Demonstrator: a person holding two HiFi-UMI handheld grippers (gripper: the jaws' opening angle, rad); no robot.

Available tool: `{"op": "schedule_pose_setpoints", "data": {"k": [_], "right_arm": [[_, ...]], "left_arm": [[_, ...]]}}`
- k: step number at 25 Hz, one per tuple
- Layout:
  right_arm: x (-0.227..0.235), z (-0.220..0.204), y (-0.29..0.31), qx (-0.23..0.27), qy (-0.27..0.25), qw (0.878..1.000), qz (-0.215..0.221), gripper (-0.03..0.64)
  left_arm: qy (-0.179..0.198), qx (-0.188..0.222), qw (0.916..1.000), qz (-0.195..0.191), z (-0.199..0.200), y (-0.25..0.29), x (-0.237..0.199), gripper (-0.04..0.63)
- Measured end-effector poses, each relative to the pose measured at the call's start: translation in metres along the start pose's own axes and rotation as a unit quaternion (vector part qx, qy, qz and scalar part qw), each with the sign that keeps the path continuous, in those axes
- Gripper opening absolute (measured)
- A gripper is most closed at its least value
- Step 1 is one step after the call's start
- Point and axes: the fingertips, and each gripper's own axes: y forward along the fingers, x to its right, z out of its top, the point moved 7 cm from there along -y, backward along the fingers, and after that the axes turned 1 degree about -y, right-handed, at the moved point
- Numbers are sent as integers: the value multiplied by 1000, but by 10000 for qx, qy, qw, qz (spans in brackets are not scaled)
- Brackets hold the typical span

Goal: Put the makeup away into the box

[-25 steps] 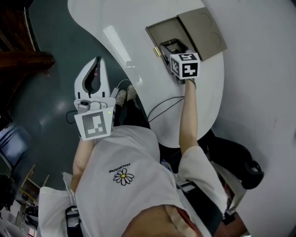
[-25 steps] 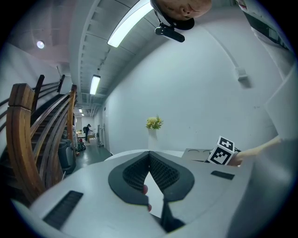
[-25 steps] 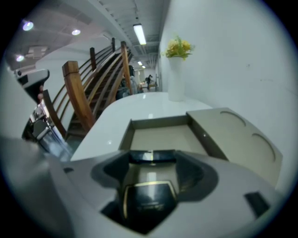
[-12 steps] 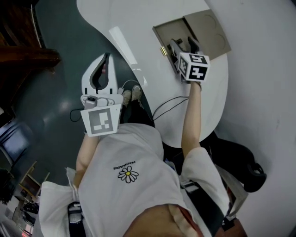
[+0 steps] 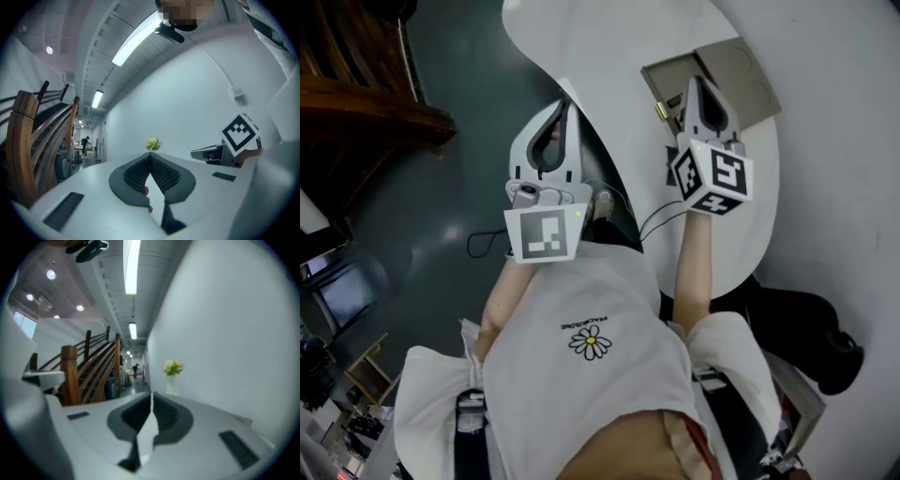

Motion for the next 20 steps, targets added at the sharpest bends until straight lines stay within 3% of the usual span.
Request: {"op": "schedule_pose_setpoints", "data": {"k": [4, 10, 20], "right_arm": [[-54, 18, -29, 457, -100, 9988, 165, 34], [-115, 17, -61, 719, -171, 9960, 499, 32], [-135, 10, -66, 561, -240, 9963, 609, 31]], "left_arm": [[-16, 244, 9997, 36, 14, -10, -5, 20], [-19, 389, 9991, 150, 26, -31, -12, 20], [21, 476, 9986, 223, 29, -45, -20, 20]]}}
